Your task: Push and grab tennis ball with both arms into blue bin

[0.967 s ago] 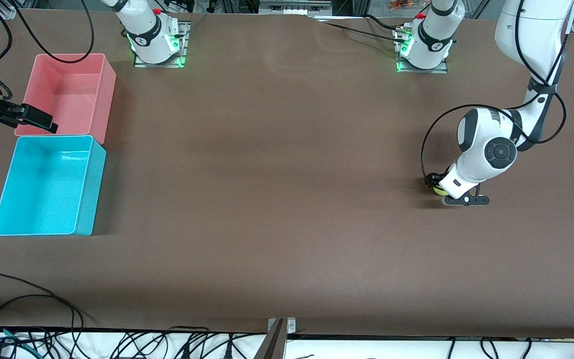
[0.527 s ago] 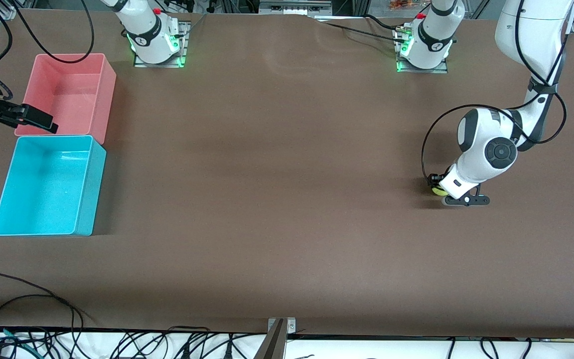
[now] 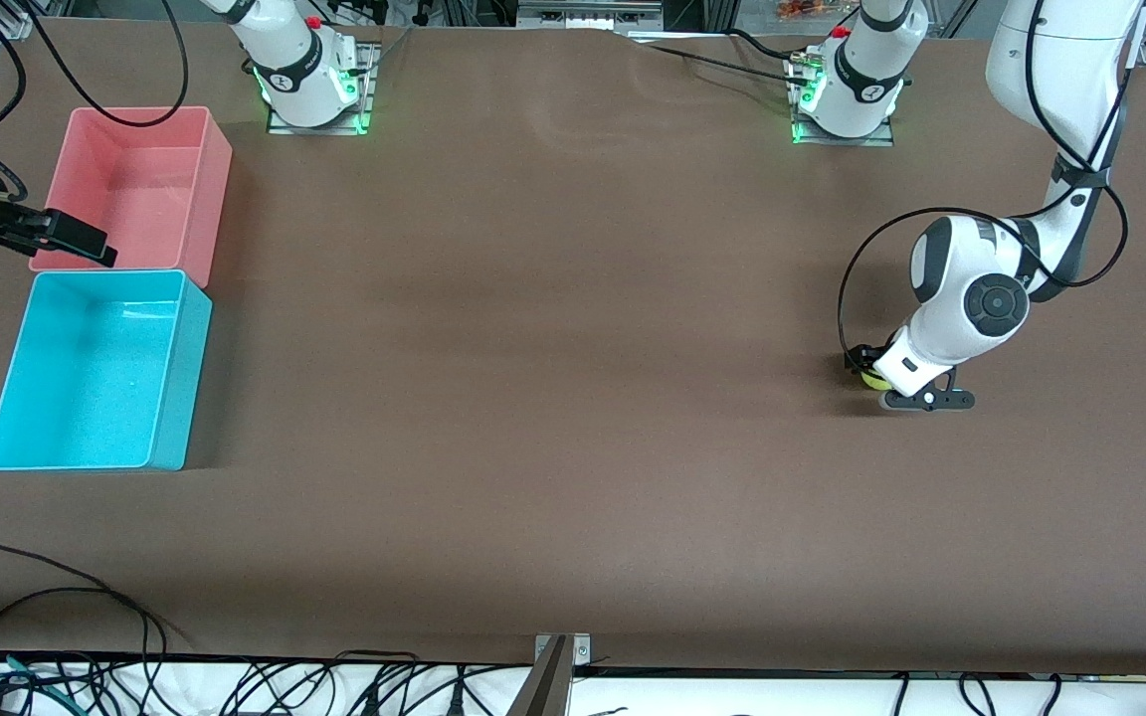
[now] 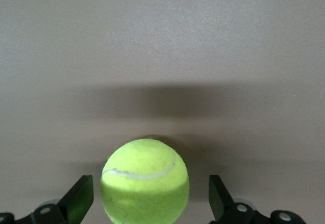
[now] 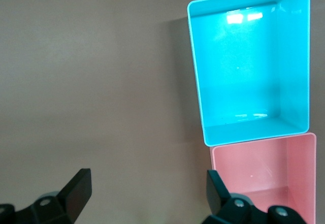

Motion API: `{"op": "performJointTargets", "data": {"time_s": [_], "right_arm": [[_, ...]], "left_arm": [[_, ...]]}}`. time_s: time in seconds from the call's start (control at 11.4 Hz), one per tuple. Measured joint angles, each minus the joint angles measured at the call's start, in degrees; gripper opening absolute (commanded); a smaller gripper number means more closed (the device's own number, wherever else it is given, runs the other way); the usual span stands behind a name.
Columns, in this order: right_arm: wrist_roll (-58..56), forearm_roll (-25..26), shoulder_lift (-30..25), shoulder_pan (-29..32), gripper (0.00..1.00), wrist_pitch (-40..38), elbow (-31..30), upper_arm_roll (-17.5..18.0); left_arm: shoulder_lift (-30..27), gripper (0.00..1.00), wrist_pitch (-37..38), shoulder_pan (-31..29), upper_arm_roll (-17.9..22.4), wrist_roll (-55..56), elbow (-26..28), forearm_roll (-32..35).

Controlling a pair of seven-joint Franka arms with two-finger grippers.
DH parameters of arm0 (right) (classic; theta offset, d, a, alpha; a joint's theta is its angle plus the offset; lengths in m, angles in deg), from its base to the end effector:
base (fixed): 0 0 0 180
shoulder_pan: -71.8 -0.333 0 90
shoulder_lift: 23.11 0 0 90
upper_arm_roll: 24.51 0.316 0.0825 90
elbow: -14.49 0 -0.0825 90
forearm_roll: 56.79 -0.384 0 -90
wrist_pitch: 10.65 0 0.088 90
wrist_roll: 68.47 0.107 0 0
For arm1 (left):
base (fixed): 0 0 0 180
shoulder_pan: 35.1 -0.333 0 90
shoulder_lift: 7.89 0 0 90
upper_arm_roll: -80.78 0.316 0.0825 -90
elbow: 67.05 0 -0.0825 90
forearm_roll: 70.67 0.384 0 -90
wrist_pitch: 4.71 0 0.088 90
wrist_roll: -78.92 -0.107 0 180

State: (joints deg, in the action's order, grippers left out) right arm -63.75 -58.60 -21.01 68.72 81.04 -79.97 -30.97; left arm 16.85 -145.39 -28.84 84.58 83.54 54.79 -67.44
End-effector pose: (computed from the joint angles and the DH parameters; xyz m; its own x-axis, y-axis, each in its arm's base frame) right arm 0.5628 -0.0289 0.5699 0.9861 -0.1418 -0.0866 -0.1441 -0.9894 -0.0202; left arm 0.5637 -0.0238 0.1954 0.9951 -0.0090 -0.0987 -0.0157 -0.9976 -0.0669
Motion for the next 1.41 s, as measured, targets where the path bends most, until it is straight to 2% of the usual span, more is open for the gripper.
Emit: {"op": "performJointTargets", "data": {"time_s": [0.09,0.35,0.53,0.62,0.79,0.88,1.23,1.41], "right_arm": [[0.0,0.0,0.0,0.0,1.0,0.0,0.0,0.0],[0.0,0.0,0.1,0.0,1.0,0.0,0.0,0.0],[0.0,0.0,0.1,0.0,1.0,0.0,0.0,0.0],[0.0,0.0,0.1,0.0,1.0,0.0,0.0,0.0],[0.0,0.0,0.1,0.0,1.0,0.0,0.0,0.0],[0.0,0.0,0.1,0.0,1.0,0.0,0.0,0.0],[0.0,0.0,0.2,0.0,1.0,0.0,0.0,0.0],[0.0,0.0,0.4,0.0,1.0,0.0,0.0,0.0]], "left_arm": [[0.0,0.94,0.0,0.1,0.0,0.0,0.0,0.0],[-1.8,0.92,3.4,0.2,0.1,0.0,0.0,0.0],[-5.4,0.61,8.5,0.2,0.2,0.0,-0.1,0.0],[-7.3,0.38,10.4,0.2,0.2,0.0,-0.1,0.0],[-9.3,0.04,11.6,0.2,0.2,-1.9,0.2,0.0],[-9.3,0.0,11.6,0.2,0.2,-3.7,0.2,0.0],[-8.8,0.0,10.0,0.2,0.5,-6.4,0.9,0.0],[-8.1,0.0,8.5,0.2,0.6,-12.0,0.9,0.1]]}}
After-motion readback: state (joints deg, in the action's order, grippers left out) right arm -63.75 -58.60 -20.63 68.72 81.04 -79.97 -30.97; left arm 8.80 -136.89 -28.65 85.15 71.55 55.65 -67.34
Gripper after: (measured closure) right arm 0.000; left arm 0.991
